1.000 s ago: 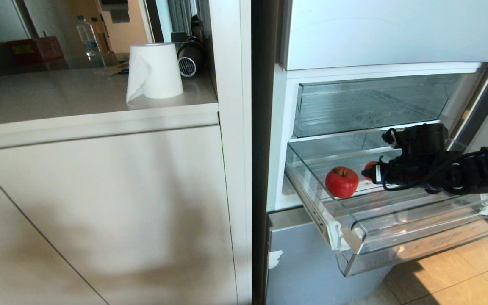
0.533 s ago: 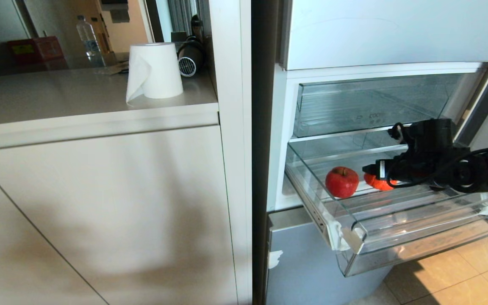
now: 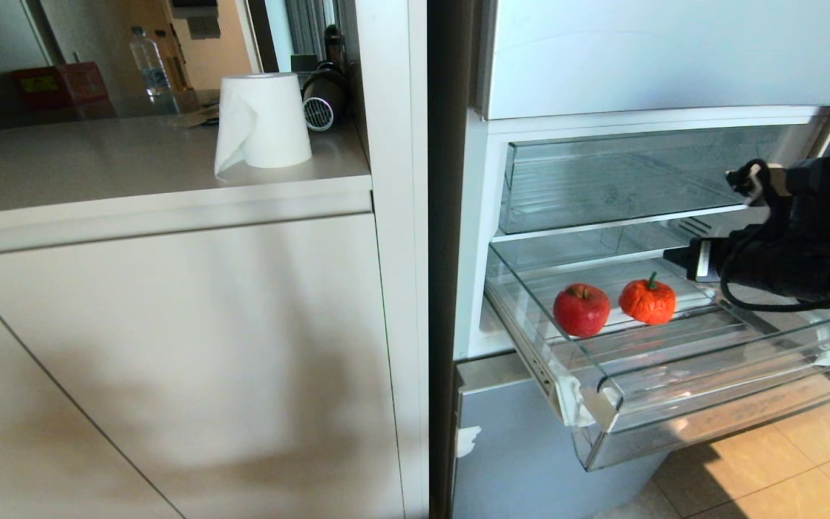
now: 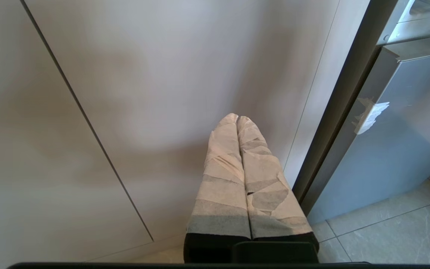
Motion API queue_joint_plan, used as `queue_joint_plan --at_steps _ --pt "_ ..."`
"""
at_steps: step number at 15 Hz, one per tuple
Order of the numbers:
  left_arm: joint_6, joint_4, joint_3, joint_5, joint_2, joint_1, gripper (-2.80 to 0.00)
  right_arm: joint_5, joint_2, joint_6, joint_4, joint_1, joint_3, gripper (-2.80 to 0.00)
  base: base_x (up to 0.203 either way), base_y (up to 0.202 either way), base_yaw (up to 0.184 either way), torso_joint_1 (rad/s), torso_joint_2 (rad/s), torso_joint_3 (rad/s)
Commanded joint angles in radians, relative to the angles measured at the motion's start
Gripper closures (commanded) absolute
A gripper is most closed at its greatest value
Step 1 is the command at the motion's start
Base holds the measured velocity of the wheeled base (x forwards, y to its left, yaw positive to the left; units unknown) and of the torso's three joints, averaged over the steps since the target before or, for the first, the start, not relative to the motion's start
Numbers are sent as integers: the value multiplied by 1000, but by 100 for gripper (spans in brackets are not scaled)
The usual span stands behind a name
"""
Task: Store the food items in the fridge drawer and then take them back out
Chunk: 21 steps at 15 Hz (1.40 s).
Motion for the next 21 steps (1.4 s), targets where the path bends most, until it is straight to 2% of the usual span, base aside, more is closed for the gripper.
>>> queue_joint_plan --at_steps 1,7,12,15,17,19,21 --pt "0 0 1 1 1 0 0 -1 -172 7 -3 -1 68 0 0 0 0 0 0 0" --pt "0 0 0 1 1 0 0 -30 -569 32 1 -1 305 0 0 0 0 0 0 0" --pt "0 0 0 1 1 0 0 -66 -751 57 4 -17 462 0 0 0 0 0 0 0" --pt "0 0 0 1 1 0 0 -70 -834 61 5 -69 525 0 0 0 0 0 0 0" --pt "0 0 0 1 1 0 0 -137 -859 70 5 -94 582 0 0 0 0 0 0 0" --pt "0 0 0 1 1 0 0 -167 -860 90 2 -170 627 0 0 0 0 0 0 0" --pt "0 0 0 1 1 0 0 -158 -860 95 1 -287 653 0 0 0 0 0 0 0"
